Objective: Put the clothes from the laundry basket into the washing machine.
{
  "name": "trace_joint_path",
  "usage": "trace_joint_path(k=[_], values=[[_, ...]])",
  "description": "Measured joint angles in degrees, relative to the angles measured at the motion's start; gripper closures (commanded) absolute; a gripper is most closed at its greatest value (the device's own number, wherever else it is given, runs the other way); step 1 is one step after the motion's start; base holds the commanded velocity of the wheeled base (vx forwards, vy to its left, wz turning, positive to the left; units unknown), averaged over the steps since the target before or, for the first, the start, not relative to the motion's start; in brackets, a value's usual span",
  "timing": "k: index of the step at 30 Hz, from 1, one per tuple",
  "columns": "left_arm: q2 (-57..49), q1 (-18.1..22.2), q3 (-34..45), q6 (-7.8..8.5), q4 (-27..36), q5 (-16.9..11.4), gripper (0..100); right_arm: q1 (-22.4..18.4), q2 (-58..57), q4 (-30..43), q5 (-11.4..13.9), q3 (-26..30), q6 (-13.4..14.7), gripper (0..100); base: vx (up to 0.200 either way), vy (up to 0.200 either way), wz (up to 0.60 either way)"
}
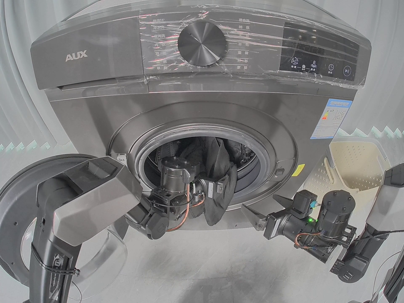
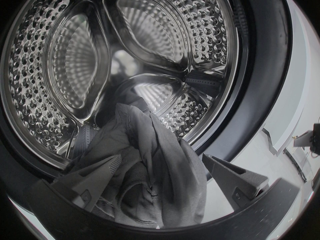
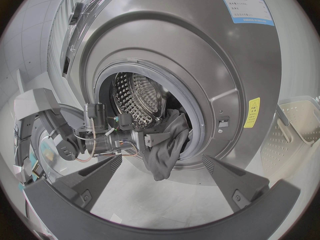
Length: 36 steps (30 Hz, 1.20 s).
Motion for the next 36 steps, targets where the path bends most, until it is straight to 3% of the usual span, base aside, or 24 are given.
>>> trace_joint_path(k=[4, 5, 10, 17, 28, 29, 36], values=[[2.8, 1.0, -2.0, 0.54, -0.4, 0.2, 0, 0.2, 0.0, 0.0, 0.0, 0.0, 0.1, 0, 0.0, 0.0, 0.0], [3.4, 1.0, -2.4, 0.68, -0.6, 0.2, 100, 0.2, 0.0, 0.0, 0.0, -0.1, 0.2, 0, 0.0, 0.0, 0.0], [6.1, 1.3, -4.5, 1.63, -1.0, 0.1, 100, 0.3, 0.0, 0.0, 0.0, -0.1, 0.4, 0, 0.0, 0.0, 0.0], [8.2, 1.6, -7.9, 1.41, -2.2, 0.4, 100, 0.3, 0.0, 0.0, 0.0, -0.2, 0.8, 0, 0.0, 0.0, 0.0], [11.0, 4.3, -23.6, 1.77, -4.8, 5.0, 100, 0.9, 0.0, 0.0, 0.0, -0.3, 1.6, 0, 0.0, 0.0, 0.0], [11.3, 4.6, -24.8, 1.78, -5.0, 5.3, 0, 0.9, 0.0, 0.0, 0.0, -0.3, 1.6, 0, 0.0, 0.0, 0.0], [12.2, 5.0, -24.6, 1.55, -6.2, 5.6, 0, 1.0, 0.0, 0.0, 0.0, -0.3, 1.7, 0, 0.0, 0.0, 0.0]])
